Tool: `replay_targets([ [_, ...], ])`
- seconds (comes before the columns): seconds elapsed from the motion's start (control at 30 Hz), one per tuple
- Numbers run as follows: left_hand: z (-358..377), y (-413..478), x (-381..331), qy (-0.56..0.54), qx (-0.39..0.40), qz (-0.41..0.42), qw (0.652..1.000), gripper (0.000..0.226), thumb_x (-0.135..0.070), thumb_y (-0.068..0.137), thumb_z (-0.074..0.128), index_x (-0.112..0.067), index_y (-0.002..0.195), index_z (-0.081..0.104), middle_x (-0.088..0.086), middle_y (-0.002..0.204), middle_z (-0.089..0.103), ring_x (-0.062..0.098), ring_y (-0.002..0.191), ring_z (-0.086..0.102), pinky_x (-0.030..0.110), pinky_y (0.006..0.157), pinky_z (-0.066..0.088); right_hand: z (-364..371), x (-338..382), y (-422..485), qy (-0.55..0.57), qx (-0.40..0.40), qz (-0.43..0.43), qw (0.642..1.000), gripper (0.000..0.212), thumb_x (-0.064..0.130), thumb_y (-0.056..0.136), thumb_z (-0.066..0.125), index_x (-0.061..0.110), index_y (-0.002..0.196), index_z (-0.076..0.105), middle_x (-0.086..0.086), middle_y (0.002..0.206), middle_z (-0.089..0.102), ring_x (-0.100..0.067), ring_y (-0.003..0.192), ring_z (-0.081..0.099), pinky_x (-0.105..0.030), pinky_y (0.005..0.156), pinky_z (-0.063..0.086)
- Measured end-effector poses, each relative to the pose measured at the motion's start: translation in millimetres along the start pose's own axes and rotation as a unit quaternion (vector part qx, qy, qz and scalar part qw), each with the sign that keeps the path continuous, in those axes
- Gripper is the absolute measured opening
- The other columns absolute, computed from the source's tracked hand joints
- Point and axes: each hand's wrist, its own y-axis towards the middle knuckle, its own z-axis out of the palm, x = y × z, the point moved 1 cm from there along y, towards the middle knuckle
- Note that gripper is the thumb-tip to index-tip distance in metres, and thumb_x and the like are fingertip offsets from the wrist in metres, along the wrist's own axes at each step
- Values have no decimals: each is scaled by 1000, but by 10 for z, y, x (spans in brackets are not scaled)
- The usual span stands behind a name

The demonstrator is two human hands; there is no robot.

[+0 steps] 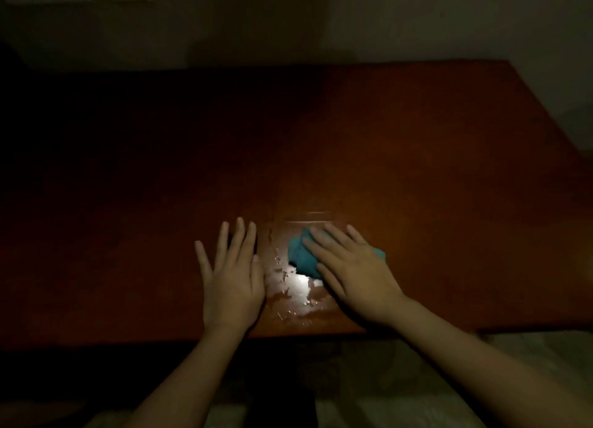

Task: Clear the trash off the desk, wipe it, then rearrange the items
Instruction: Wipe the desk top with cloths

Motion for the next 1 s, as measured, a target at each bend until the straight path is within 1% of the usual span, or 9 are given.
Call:
replay_targets([
  [0.07,-6,-58,-17,-3,1,10,1000,62,-43,95,8,-21,151,22,-3,158,17,12,147,1,40,116,-18,-8,139,-278,19,13,-37,999,46,39,100,28,25,142,40,2,147,41,-18,137,36,-40,118,18],
  [0.2,-11,-142,19,0,0,11,1000,64,-46,93,5,-24,151,20,-6,157,14,9,147,-2,38,115,-22,6,64,-583,24,28,-62,997,47,42,103,14,29,144,32,5,150,34,-13,140,28,-37,116,17],
  [0.33,-1,-109,78,-11,-1,-29,1000,69,-51,90,2,-23,152,18,-5,159,12,9,147,-3,38,115,-21,-28,-200,-627,32,31,-4,999,48,42,103,16,28,145,33,4,150,36,-16,139,32,-36,115,16],
  [0.43,27,-67,68,-16,5,-55,998,71,-55,90,7,-23,153,8,-4,160,8,10,147,-5,40,119,-13,-55,-233,-520,28,27,38,999,50,42,102,13,26,143,38,1,147,41,-18,137,36,-36,114,16],
  [0.53,39,13,97,-2,2,-68,998,72,-60,90,9,-25,153,2,-4,160,3,11,147,-9,42,119,-12,-50,-239,-325,23,22,64,997,48,40,101,19,24,142,39,0,146,43,-19,135,38,-34,114,13],
  [0.6,24,121,164,6,2,-65,998,73,-61,89,9,-25,153,5,-4,160,4,12,147,-9,42,119,-13,-28,-264,-166,27,11,81,996,48,39,100,22,23,142,39,0,147,41,-20,136,38,-34,115,13],
  [0.73,10,288,254,14,4,-48,999,70,-60,91,14,-27,153,14,-4,160,8,12,148,-6,42,118,-15,12,-339,181,25,-1,96,995,50,39,101,18,21,143,39,-2,148,39,-22,138,35,-37,114,15],
  [0.87,-36,539,360,-7,-6,20,1000,60,-49,95,26,-23,148,33,-2,154,31,11,146,11,45,119,-8,0,-351,456,31,-2,127,991,50,39,101,17,22,144,36,-1,150,36,-20,140,29,-37,115,13],
  [1.0,-60,1071,608,6,-27,-20,999,64,-52,94,22,-21,150,29,1,156,27,14,147,8,42,118,-14,22,-445,876,39,-14,149,988,51,40,101,15,23,145,31,1,151,31,-17,142,23,-35,118,9],
])
